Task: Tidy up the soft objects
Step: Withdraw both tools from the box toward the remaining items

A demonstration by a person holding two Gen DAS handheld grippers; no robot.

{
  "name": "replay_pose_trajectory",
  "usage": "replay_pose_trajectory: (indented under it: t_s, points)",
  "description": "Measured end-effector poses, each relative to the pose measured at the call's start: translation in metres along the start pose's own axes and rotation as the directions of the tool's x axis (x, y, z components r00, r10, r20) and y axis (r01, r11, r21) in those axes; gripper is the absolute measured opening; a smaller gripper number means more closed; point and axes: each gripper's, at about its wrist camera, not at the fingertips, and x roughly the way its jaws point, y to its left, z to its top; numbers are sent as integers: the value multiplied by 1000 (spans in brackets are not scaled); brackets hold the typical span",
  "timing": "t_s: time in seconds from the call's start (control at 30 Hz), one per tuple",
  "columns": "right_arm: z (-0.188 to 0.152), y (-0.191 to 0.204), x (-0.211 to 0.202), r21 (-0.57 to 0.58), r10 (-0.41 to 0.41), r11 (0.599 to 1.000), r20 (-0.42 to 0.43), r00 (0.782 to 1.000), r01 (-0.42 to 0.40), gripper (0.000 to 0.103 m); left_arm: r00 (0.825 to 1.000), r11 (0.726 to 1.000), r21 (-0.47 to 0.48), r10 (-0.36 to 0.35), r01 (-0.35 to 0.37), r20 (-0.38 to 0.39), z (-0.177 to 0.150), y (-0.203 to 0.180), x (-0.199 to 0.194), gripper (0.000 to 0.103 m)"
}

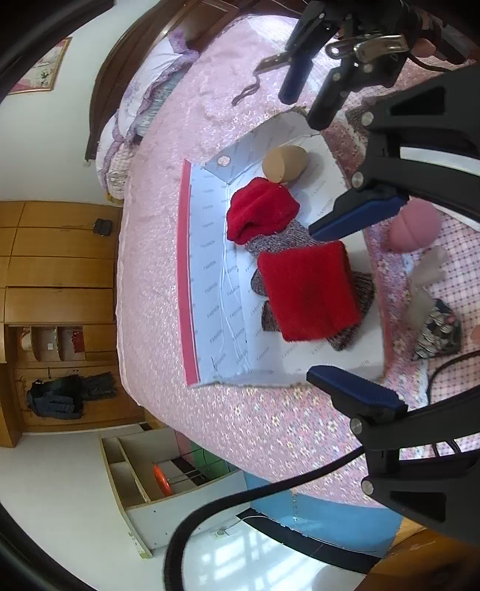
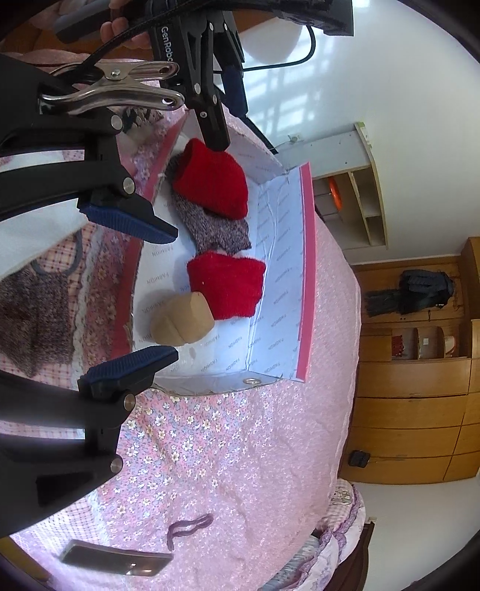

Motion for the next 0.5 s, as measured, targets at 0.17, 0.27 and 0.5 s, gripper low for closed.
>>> replay_pose_trajectory:
  t_s: [0.17,0.27,0.5]
  points:
    - [-5,7,-11,0,-2,1000,4,1000,2,59,1000,1000,-21,22,-22,-1,-9,10,-13,73]
    - [-10,10,-18,7,3,1000,8,1000,-3,59,999,999,-31,41,-41,-3,-17,17,-19,74]
    - [-23,18,-27,19,26,999,0,1000,-26,59,996,995,-45,84,-84,-3,-38,36,-40,74]
